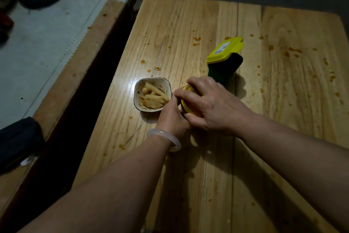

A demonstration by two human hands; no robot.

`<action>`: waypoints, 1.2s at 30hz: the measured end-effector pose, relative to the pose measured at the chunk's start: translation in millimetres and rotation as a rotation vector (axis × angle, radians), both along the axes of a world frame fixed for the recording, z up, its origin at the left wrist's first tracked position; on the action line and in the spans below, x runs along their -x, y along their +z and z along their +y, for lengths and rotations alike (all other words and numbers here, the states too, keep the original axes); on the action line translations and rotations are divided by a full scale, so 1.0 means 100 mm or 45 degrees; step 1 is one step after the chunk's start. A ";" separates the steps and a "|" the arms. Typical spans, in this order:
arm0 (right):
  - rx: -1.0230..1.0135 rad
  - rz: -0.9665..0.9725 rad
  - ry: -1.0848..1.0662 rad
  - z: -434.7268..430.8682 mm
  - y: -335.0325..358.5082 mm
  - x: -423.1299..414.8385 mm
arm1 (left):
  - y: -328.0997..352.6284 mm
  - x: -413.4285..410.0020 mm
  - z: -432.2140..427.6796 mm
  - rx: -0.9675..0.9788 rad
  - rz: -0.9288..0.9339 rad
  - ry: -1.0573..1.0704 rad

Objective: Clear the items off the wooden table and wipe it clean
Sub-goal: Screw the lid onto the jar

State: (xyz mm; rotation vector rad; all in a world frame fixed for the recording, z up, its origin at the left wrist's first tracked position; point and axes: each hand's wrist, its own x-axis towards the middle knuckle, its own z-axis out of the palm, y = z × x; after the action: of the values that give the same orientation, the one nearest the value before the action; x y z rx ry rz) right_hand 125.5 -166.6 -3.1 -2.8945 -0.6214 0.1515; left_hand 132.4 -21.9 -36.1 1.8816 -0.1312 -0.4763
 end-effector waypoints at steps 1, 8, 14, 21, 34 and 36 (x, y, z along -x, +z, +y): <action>0.002 -0.009 -0.019 0.01 -0.01 0.01 | 0.00 0.00 0.00 -0.006 -0.015 0.001; 0.085 -0.095 -0.224 0.13 -0.07 0.02 | 0.04 -0.02 0.03 0.036 -0.029 -0.058; 0.198 -0.111 -0.466 0.31 -0.05 0.11 | 0.04 -0.02 0.03 0.002 -0.056 -0.060; 0.079 -0.117 -0.022 0.02 -0.07 0.02 | 0.00 -0.01 0.03 0.014 -0.004 -0.006; 0.055 -0.119 -0.550 0.38 -0.09 0.12 | -0.05 -0.02 0.01 0.024 -0.075 -0.007; 0.074 -0.083 -0.561 0.38 -0.07 0.12 | -0.04 -0.02 0.01 0.018 -0.073 -0.012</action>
State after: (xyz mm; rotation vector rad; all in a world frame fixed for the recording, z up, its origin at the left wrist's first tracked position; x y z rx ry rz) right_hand 113.3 -128.5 -9.7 -3.0165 0.0232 0.0144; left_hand 134.5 -20.9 -39.6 1.8825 -0.1816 -0.4269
